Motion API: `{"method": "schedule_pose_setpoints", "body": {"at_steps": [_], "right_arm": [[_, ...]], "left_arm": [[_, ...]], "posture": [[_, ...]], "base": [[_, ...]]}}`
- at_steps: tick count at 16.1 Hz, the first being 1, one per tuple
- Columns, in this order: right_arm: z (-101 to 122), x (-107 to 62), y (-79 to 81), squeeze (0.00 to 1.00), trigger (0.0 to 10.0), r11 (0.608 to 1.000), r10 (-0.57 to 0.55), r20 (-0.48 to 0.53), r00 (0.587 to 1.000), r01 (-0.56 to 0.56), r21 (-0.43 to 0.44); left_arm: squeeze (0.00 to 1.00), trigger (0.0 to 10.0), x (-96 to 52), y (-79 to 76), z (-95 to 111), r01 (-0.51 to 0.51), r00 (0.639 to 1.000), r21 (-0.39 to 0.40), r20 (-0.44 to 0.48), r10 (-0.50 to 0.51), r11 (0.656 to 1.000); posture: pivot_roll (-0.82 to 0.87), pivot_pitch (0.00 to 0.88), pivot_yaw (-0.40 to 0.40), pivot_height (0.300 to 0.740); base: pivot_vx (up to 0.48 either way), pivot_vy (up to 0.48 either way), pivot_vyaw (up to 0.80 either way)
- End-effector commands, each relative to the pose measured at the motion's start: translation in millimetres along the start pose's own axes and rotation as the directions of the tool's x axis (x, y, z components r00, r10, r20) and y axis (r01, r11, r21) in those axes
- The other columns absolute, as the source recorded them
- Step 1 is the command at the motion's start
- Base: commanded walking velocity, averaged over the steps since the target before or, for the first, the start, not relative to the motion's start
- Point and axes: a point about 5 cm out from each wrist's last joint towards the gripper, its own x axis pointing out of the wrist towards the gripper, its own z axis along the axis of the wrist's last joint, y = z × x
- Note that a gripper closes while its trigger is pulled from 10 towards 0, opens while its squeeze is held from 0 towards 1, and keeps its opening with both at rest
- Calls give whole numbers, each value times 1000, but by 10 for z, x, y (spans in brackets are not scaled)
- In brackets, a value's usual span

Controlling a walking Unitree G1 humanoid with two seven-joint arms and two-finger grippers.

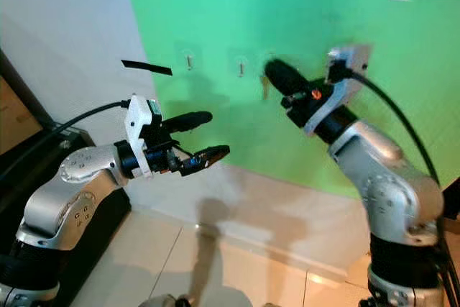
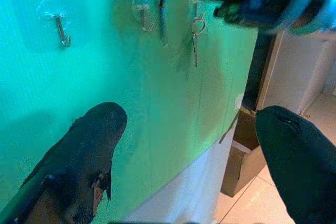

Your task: Hang keys on a hook

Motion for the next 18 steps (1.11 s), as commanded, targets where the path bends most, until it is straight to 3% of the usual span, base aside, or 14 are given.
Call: {"method": "schedule_pose_setpoints", "body": {"at_steps": [1, 7, 9, 16, 18], "right_arm": [[23, 45, -24, 0, 10000, 999, -29, 0, 1000, 29, -42], [-86, 114, -235, 0, 10000, 984, -157, -37, 987, 153, -96], [-118, 131, -378, 0, 10000, 964, -248, -49, 967, 242, -107], [-175, 108, -541, 0, 10000, 930, -364, -78, 928, 358, -82], [-113, 93, -488, 0, 10000, 947, -320, -52, 946, 318, -46]], "left_arm": [[0, 10000, 21, -8, 56, 18, 1000, 23, 0, -18, 1000], [0, 10000, 3, -30, 42, 19, 1000, 17, -8, -19, 1000], [0, 10000, -2, -46, 30, 18, 1000, 13, -11, -18, 1000], [0, 10000, 1, -50, 29, 18, 1000, 11, -16, -18, 1000], [0, 10000, -2, -45, 30, 16, 1000, 12, -16, -16, 1000]], "posture": [[-83, 0, 70, 740], [-79, 0, 64, 740], [-76, 0, 59, 740], [-76, 0, 59, 740], [-74, 0, 58, 740]], "base": [[0, 0, 0], [0, 0, 0], [0, 0, 0], [0, 0, 0], [0, 0, 0]]}}
